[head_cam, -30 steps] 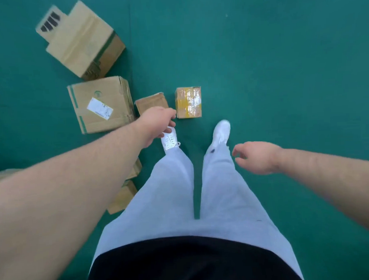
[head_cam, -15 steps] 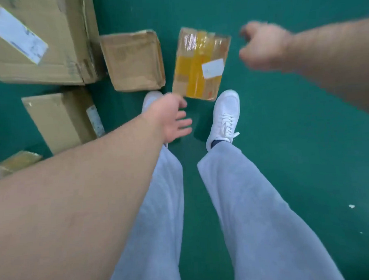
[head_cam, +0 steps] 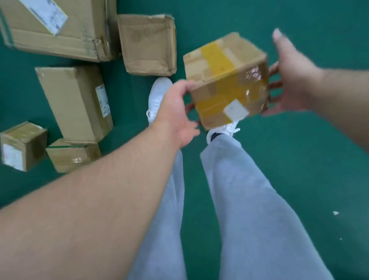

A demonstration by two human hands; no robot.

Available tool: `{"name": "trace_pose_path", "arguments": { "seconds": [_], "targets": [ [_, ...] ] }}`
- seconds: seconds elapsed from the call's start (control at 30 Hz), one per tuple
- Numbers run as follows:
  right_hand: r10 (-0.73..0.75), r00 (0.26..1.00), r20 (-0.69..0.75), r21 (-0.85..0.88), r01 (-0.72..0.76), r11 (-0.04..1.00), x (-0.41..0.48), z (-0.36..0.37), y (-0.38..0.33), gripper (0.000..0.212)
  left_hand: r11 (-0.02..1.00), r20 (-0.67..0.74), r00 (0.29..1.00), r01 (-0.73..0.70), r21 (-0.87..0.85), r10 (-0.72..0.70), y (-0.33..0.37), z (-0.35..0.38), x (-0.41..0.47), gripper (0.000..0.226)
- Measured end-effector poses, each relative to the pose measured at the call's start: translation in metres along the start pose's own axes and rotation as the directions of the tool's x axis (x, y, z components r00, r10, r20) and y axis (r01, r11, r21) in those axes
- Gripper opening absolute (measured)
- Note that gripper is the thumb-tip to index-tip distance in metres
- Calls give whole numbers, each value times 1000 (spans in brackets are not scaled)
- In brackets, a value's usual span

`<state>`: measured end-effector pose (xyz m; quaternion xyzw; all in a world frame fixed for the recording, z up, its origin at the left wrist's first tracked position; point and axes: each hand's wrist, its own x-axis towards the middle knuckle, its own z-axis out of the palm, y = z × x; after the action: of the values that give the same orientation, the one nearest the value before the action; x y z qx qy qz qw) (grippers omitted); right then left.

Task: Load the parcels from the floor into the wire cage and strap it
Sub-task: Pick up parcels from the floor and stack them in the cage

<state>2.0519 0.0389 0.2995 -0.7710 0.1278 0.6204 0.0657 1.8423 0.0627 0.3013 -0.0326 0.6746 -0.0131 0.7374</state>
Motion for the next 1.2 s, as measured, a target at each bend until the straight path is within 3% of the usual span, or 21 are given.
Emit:
{"name": "trace_pose_path", "arguments": {
  "seconds": [0.1,0.13,0.3,0.43,0.53,0.8,0.9,1.0,1.2],
  "targets": [
    [-2,988,152,-46,10,999,-69,-29,29,53,1000,86,996,1,19,-3,-20,5,-69,31],
    [20,993,119,-55,-14,998,-99,-37,32,48,1000,85,996,-12,28,9,-25,7,-91,28],
    [-105,987,123,-35,110,993,-227,-68,50,41,981,99,980,-183,71,176,-57,12,-227,31],
    [-226,963,147,-86,240,967,-331,-55,53,34,959,76,956,-282,-36,284,-81,-17,-338,29],
    [-291,922,254,-122,329,936,-391,-32,60,37,909,21,916,-396,-126,402,-102,-54,-396,33],
    [-466,781,415,-262,593,761,-496,84,142,42,765,-145,788,-616,-187,598,-205,-175,-483,64],
    [-483,761,433,-344,635,691,-508,136,208,52,728,-213,774,-633,-264,596,-269,-229,-493,59],
    [-487,745,457,-416,662,623,-521,193,293,48,667,-303,746,-666,-333,593,-350,-285,-504,40],
    [-317,772,551,-579,627,520,-526,297,437,56,560,-459,735,-678,-476,499,-493,-393,-517,31]
  ]
}}
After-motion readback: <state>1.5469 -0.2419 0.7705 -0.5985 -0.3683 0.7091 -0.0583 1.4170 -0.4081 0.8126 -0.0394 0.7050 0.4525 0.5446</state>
